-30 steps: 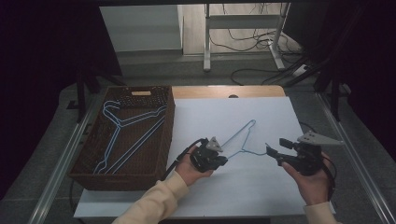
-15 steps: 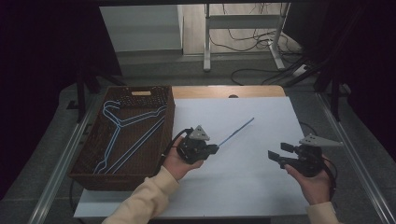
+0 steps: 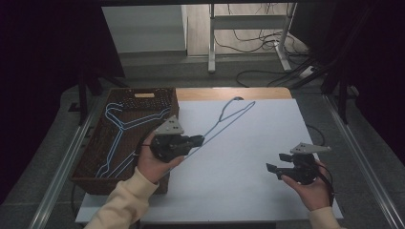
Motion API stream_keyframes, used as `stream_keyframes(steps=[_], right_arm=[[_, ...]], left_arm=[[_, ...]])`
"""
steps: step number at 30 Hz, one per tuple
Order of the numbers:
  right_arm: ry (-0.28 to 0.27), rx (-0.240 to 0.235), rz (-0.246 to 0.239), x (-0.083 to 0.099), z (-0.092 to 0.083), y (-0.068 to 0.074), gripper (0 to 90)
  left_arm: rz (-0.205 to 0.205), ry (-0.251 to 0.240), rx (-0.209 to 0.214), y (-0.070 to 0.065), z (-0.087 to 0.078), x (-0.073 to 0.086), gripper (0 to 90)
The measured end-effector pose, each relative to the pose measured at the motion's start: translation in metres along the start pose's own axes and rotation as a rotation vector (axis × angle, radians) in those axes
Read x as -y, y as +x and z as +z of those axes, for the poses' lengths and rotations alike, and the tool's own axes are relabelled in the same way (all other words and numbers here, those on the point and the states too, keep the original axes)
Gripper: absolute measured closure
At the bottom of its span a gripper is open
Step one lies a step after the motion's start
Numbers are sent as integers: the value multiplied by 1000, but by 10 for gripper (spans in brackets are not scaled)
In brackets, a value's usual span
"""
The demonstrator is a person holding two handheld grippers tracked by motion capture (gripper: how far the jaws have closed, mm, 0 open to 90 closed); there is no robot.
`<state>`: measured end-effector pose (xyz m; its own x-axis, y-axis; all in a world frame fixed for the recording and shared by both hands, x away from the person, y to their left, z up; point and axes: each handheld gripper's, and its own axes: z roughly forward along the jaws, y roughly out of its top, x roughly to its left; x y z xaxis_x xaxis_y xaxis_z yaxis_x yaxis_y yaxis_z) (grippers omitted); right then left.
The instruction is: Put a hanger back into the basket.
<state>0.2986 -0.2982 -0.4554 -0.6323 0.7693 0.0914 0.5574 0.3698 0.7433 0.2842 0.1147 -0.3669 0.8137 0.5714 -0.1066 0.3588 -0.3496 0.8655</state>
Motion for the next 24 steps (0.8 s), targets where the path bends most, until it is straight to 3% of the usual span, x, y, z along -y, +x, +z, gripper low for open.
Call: stream_keyframes(steps=[4, 10, 14, 19, 20, 24], right_arm=[[17, 3, -9, 1, 3, 1, 308], [30, 7, -13, 2, 4, 1, 308], [32, 9, -20, 2, 5, 1, 306], [42, 13, -23, 2, 7, 2, 299], [45, 13, -24, 2, 7, 3, 295], [48, 15, -26, 3, 8, 2, 286]], left_arm=[[-12, -29, -12, 11, -17, 2, 863], [-69, -77, -62, 39, -57, 14, 863], [-90, -94, -88, 49, -72, 20, 863], [-121, -98, -142, 68, -93, 32, 864], [-134, -92, -163, 77, -100, 38, 864], [-164, -87, -186, 91, -109, 47, 864]])
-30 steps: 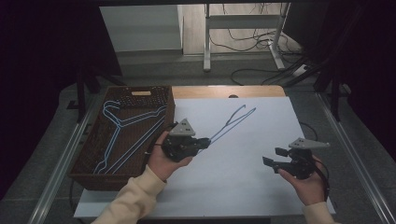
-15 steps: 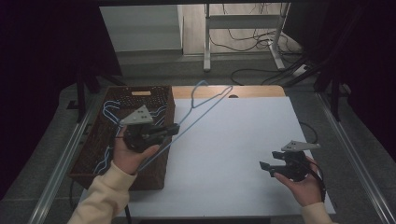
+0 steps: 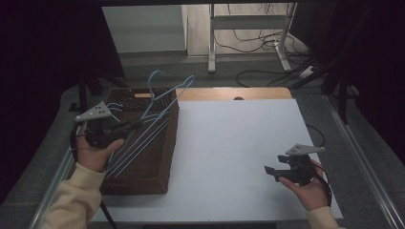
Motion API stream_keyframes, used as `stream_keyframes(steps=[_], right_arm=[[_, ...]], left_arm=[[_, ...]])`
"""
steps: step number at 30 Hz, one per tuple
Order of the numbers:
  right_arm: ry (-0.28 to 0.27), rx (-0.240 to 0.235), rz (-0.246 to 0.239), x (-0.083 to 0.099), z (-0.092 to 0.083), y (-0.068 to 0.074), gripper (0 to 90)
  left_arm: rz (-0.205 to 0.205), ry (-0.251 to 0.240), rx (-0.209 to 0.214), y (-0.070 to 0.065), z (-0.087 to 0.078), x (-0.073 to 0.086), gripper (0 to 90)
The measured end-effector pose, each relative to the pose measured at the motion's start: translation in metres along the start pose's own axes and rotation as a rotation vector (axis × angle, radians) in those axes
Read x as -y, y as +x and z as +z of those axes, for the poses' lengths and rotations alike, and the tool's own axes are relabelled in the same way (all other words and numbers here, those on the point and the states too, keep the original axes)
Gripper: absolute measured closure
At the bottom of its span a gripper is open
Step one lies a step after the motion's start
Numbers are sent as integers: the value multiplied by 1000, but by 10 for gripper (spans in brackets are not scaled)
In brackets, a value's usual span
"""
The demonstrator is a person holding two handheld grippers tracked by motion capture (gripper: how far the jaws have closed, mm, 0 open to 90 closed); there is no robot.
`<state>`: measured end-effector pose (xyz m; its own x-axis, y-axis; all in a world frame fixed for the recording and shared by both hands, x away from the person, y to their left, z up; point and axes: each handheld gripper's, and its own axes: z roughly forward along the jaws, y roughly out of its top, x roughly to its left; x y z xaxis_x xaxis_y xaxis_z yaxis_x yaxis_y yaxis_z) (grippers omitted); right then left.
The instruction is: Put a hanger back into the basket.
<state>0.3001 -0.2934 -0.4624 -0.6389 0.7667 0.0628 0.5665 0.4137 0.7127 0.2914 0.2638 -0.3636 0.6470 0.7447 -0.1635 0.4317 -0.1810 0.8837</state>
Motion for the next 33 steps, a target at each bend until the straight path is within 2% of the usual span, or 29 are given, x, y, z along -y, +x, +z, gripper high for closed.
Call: stream_keyframes(steps=[2, 3, 4, 5, 6, 15, 20, 24, 33], right_arm=[[1, 7, 1, 0, 1, 0, 275], [1, 7, 1, 0, 1, 0, 275], [2, 7, 1, 0, 1, 0, 274], [2, 7, 1, 0, 1, 0, 274], [2, 8, -2, 0, 1, 0, 273], [8, 9, -1, 1, 2, 0, 268], [13, 9, -5, 0, 4, 1, 267], [14, 8, -6, 0, 4, 1, 267], [12, 11, -1, 1, 2, 1, 267]], left_arm=[[-23, 14, -21, 15, -5, 7, 864], [-23, 14, -21, 15, -5, 7, 864], [-42, 21, -30, 23, -7, 12, 864], [-42, 21, -30, 23, -7, 12, 864], [-51, 30, -38, 30, -10, 17, 864], [-76, 55, -48, 43, -17, 37, 864], [-93, 101, -46, 52, -9, 46, 864], [-102, 117, -38, 55, -4, 50, 864], [-129, 191, -17, 62, 17, 65, 864]])
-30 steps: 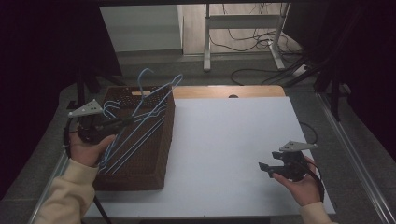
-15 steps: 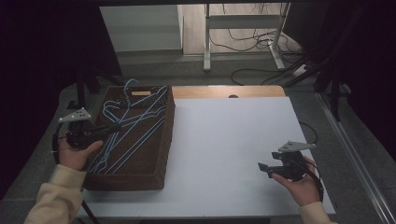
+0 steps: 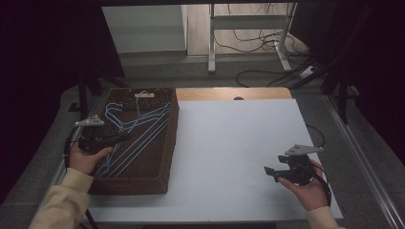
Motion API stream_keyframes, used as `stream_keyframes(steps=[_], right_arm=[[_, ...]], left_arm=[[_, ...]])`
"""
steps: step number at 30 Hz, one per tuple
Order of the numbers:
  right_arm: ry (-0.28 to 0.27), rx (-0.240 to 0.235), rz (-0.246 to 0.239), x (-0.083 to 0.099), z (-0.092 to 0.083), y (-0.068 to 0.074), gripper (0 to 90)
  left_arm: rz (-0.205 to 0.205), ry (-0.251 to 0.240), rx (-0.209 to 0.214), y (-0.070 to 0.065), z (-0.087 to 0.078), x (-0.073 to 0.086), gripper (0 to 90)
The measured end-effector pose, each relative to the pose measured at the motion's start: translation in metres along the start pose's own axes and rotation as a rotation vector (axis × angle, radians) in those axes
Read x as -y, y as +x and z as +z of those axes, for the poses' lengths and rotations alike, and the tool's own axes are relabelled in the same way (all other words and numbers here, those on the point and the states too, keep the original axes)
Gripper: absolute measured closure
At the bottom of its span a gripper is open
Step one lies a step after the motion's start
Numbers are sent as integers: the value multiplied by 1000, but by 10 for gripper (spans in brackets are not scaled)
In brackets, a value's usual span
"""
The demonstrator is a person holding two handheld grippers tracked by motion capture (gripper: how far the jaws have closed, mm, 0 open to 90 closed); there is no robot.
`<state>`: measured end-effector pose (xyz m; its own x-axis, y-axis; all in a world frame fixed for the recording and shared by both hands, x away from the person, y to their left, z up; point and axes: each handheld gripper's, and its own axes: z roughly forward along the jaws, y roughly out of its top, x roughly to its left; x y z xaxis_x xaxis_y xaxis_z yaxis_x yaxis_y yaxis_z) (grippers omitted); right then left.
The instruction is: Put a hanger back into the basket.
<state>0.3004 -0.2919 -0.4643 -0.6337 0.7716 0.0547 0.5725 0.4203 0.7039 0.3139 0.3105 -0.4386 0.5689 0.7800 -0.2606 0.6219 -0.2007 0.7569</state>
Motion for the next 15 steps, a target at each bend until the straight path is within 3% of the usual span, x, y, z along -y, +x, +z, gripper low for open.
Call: stream_keyframes(steps=[5, 6, 9, 10, 11, 13, 15], right_arm=[[1, 2, -3, 0, 0, 0, 267], [1, 2, -3, 0, 0, 0, 267], [0, 2, -5, 0, 0, 0, 267], [1, 1, -5, 0, -1, 0, 266], [1, 1, -5, 0, -1, 0, 266], [-1, 1, -7, 0, -1, 0, 266], [-1, 3, -9, 0, -1, 1, 266]], left_arm=[[-20, 39, -37, 7, 7, 4, 860], [-30, 43, -69, 9, 7, 4, 860], [-114, 86, -204, 21, 7, 5, 787], [-109, 89, -229, 24, 7, 6, 714], [-107, 87, -244, 25, 7, 6, 714], [-95, 65, -269, 24, 4, 5, 631], [-60, 50, -265, 18, 1, 2, 588]])
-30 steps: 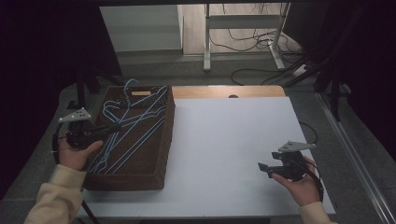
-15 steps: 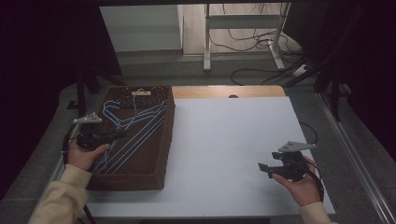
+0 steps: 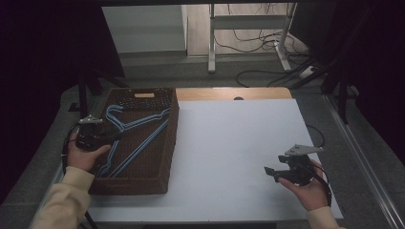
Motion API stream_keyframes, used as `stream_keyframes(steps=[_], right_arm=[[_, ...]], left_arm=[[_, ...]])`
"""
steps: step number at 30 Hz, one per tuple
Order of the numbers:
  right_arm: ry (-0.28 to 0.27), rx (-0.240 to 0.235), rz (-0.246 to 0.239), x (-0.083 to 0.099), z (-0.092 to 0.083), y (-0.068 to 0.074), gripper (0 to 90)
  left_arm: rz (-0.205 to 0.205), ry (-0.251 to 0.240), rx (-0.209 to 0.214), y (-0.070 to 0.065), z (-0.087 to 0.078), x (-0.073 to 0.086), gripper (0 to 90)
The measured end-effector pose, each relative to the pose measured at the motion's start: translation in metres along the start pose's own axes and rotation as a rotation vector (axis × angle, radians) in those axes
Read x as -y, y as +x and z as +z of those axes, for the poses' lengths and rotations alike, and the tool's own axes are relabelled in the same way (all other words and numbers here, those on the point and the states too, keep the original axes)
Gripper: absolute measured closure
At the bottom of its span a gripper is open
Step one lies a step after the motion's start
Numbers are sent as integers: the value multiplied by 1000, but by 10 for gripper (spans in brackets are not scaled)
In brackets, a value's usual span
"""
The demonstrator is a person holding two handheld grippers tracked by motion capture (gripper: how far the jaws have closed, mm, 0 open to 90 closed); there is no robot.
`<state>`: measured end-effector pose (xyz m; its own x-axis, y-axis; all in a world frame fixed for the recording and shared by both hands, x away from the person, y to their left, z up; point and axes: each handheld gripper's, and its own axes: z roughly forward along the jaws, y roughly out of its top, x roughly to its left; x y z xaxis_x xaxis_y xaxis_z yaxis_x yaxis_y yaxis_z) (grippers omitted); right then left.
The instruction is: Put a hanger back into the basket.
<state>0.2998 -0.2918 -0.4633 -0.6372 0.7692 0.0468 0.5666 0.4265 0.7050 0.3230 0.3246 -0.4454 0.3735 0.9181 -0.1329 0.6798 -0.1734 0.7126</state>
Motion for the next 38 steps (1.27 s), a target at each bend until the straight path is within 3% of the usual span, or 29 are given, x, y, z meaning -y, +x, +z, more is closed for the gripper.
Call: stream_keyframes(steps=[3, 6, 8, 9, 10, 13, 18, 28, 38], right_arm=[[4, 0, 1, 0, 1, 0, 263], [1, -6, -3, -1, 2, 0, 259], [1, -8, -3, -2, 2, 1, 257], [5, -13, -6, -2, 3, 1, 252], [5, -13, -6, -2, 3, 1, 252], [-1, -25, -19, -3, 3, 0, 240], [-17, -38, -20, -3, 1, -3, 224], [-55, -80, -14, 1, -1, -12, 217], [-91, -89, -19, 2, -3, -12, 210]], left_arm=[[33, -36, 16, -12, -7, -3, 438], [77, -60, 79, -32, -15, -6, 347], [108, -82, 117, -47, -20, -7, 335], [129, -97, 163, -59, -23, -7, 303], [129, -97, 163, -59, -23, -7, 287], [162, -105, 234, -81, -27, -5, 240], [187, -99, 288, -111, -25, 5, 191], [212, -91, 312, -130, -19, 22, 192], [207, -108, 296, -129, -18, 21, 186]])
